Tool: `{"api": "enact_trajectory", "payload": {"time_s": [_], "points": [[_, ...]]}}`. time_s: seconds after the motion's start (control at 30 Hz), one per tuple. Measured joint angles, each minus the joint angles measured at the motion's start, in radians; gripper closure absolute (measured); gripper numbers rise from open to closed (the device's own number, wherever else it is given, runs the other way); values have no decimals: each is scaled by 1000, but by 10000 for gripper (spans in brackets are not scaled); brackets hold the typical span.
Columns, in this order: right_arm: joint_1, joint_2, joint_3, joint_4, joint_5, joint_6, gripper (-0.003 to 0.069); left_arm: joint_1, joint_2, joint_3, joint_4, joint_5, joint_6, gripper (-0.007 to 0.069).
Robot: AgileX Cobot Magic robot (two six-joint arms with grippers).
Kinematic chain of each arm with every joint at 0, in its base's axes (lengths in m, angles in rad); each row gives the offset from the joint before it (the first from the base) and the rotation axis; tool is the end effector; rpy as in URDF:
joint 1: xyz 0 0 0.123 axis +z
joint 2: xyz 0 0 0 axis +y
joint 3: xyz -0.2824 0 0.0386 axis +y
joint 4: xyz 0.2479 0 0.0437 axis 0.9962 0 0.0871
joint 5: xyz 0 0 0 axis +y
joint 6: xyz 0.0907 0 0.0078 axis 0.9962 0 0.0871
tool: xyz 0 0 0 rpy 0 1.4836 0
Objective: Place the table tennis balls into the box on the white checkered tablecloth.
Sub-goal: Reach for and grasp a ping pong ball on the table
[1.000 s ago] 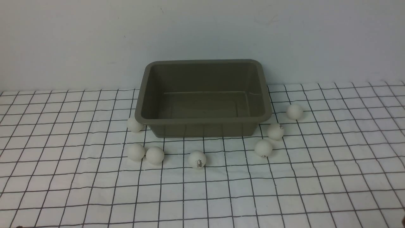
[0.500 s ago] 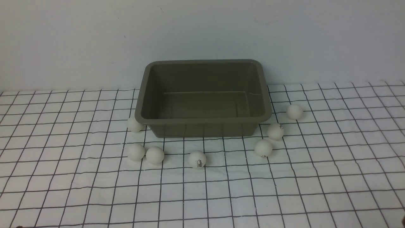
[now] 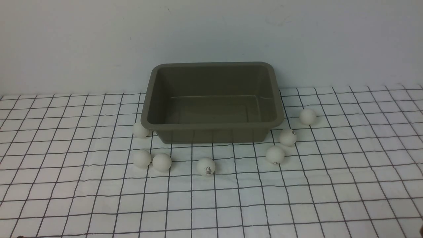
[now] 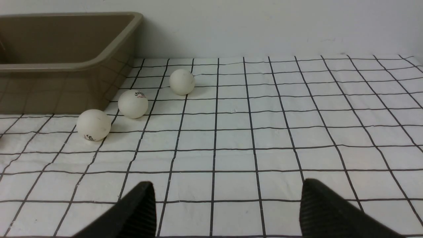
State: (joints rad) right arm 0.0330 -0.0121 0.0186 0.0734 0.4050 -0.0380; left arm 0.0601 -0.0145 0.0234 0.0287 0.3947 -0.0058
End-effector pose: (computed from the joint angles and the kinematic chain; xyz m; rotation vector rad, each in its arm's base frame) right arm 0.0515 0.0043 0.1712 -0.0230 1.8944 0.0699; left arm 0.0517 0.0041 0.1706 -0.0447 1.8870 0.0657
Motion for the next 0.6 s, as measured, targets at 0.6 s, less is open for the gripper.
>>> {"api": "enact_trajectory", "payload": {"time_s": [0.6], "points": [[0, 0, -253, 7, 93, 0, 132, 0, 0, 0, 0, 0, 0, 314]]}}
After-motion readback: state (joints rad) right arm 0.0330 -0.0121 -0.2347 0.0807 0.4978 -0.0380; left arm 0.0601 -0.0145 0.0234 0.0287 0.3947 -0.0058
